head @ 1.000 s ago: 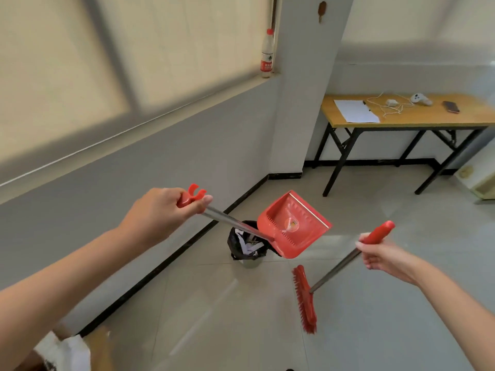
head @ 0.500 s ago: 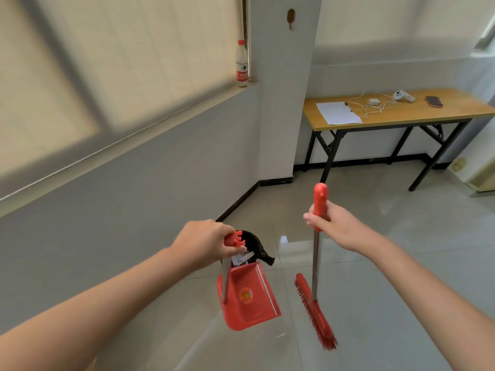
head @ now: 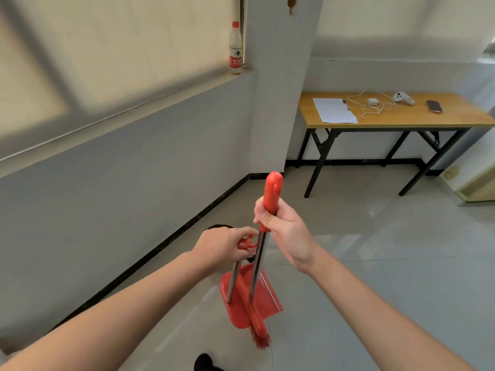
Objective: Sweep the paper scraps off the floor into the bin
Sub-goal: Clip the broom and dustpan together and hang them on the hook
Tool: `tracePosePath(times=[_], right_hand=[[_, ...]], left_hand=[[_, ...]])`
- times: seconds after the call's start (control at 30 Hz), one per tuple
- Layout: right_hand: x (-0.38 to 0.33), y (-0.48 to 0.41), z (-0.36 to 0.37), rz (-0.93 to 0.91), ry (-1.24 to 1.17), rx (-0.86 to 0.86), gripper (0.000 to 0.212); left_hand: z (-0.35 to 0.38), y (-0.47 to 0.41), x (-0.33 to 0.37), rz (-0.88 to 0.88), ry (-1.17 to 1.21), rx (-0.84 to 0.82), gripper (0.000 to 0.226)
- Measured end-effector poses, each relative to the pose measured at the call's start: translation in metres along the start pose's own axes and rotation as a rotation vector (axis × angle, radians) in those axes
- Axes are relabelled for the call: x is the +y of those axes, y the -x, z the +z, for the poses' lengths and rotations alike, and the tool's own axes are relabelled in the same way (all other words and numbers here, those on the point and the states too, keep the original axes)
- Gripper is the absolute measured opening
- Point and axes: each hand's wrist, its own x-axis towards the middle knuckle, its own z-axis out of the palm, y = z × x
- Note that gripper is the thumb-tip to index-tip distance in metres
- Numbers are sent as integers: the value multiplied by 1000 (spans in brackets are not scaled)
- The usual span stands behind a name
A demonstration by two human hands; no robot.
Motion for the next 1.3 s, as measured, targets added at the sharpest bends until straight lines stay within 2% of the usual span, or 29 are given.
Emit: tracePosePath(times=[0.1,0.17,0.23,0.33,0.47,0.5,0.57,0.6,0.67,0.8,0.9,1.07,1.3], right_hand=[[0,-6,3,-10,-46,-75,16],[-3,-10,8,-26,56,-116,20],[-7,-18,10,-21,173,-97,31],[-15,-31,-2,22,282,42,42],[-27,-51,-21,41,257,142,44],[-29,-56,-21,42,230,145,45],[-32,-66,-18,49,197,152,47],[-34,-70,-16,49,186,166,47],[-40,-76,-16,35,170,222,47],[-52,-85,-27,33,248,389,47],[-56,-92,-44,20,289,512,46],[-50,-90,-64,-1,180,552,47],[-57,-95,-112,-44,30,552,48]], left_hand=[[-2,-15,-5,21,109,-91,16],[-5,-27,-6,88,138,-134,13],[-6,-39,-9,142,159,-117,15],[-17,-51,-15,161,-19,-128,27],[-28,-64,-15,221,-54,-109,61],[-30,-66,-9,254,-44,-102,60],[-32,-71,1,295,-9,-106,34],[-34,-74,3,303,19,-113,31],[-40,-84,5,307,85,-141,42],[-46,-104,5,365,124,-185,33],[-51,-121,4,369,167,-178,42],[-49,-150,23,401,253,-239,20],[-57,-198,53,364,400,-488,46]])
